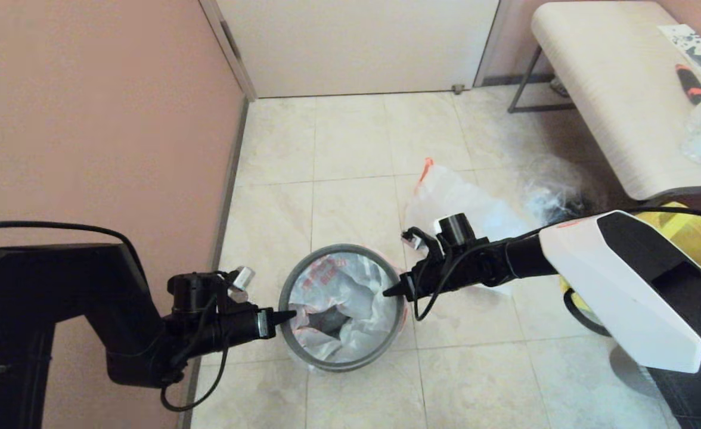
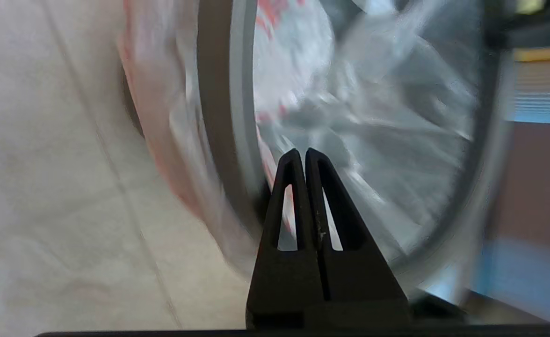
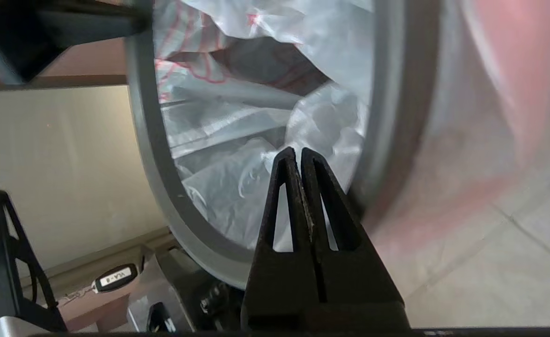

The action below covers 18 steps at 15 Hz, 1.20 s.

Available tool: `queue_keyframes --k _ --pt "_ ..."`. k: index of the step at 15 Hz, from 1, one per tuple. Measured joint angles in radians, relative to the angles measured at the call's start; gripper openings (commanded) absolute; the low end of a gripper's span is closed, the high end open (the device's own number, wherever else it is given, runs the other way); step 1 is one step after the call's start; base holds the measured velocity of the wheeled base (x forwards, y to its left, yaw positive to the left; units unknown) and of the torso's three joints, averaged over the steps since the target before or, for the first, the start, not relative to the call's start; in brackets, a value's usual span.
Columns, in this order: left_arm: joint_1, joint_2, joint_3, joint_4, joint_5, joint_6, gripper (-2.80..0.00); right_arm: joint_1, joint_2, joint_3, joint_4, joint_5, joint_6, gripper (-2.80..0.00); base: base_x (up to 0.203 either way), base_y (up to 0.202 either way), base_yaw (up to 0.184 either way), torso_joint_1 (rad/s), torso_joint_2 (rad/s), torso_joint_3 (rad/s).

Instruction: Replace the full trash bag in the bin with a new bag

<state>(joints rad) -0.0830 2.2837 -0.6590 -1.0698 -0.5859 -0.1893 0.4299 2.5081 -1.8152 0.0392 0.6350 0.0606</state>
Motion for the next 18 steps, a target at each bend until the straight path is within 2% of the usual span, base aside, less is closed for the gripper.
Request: queue_keyframes --k 3,9,13,15,18 --pt "-0.026 0.048 -0.038 0.005 0.114 0.049 -2.80 -0.013 0.060 -0.054 -0.003 0.013 -0.001 -2.80 0.000 0.000 0.000 0.000 0.00 0.000" --pt "-0.035 0.065 -0.041 0.005 0.131 0.055 -2.80 -0.017 0.105 -0.104 0.014 -0.002 0.003 -2.80 0.000 0.000 0.000 0.000 0.00 0.000" --pt "-0.049 -0.003 0.010 -0.070 0.154 0.031 -2.80 0.010 -0.039 -0.090 0.136 -0.037 0.002 -2.80 0.000 0.000 0.000 0.000 0.00 0.000" --pt "-0.072 -0.113 0.062 -0.149 0.194 0.016 -2.80 0.029 -0.168 -0.044 0.209 -0.137 0.001 -2.80 0.000 0.000 0.000 0.000 0.00 0.000" --pt "-0.103 -0.364 0.144 -0.168 0.277 0.014 -2.80 0.004 -0.394 0.115 0.250 -0.405 0.004 -2.80 0.000 0.000 0.000 0.000 0.00 0.000"
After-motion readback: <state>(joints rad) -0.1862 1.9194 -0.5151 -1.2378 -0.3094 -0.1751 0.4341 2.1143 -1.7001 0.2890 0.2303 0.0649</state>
